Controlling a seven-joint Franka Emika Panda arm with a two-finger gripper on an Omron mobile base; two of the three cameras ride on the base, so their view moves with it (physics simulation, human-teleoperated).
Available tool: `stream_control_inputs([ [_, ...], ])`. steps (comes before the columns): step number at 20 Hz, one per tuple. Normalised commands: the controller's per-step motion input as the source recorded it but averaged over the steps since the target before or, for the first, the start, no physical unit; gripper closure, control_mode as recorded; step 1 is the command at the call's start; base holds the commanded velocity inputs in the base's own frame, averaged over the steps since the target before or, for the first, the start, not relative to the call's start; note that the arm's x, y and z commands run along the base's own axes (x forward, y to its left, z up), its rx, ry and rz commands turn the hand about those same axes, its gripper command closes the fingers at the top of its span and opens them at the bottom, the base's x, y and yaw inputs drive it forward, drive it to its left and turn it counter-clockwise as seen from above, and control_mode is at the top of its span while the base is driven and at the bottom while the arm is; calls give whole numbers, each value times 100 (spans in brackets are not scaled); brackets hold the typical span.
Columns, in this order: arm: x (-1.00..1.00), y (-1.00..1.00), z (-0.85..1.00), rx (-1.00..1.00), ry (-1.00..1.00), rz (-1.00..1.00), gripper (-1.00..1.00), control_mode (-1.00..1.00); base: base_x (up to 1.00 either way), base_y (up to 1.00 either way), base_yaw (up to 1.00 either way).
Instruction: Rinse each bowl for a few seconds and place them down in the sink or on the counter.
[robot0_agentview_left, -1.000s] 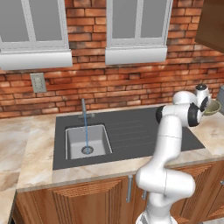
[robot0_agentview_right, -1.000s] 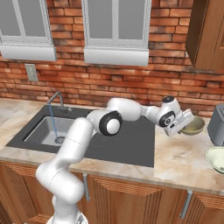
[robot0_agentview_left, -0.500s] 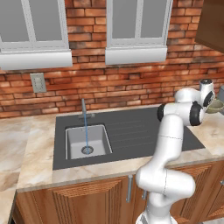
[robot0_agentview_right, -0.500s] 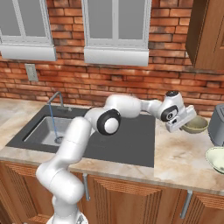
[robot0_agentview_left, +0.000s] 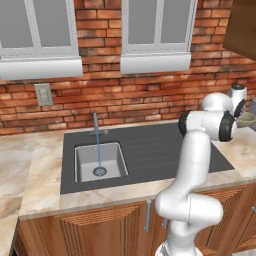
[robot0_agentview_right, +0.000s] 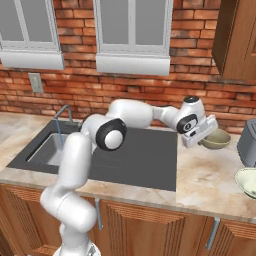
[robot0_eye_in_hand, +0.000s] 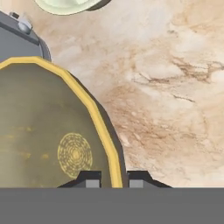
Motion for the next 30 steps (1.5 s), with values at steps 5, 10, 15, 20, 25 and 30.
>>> stream_control_inputs([
  [5, -43, 60, 19, -6, -6, 11, 100, -100, 0, 0, 0],
  [10, -43, 48, 33, -2, -5, 14, 100, -100, 0, 0, 0],
  [15, -47, 58, 30, -6, -4, 15, 100, -100, 0, 0, 0],
  [20, -27, 40, 38, 0, 8, 13, 100, -100, 0, 0, 0],
  [25, -23, 33, 42, -2, 12, 14, 100, -100, 0, 0, 0],
  [30, -22, 29, 42, -3, 11, 14, 100, -100, 0, 0, 0],
])
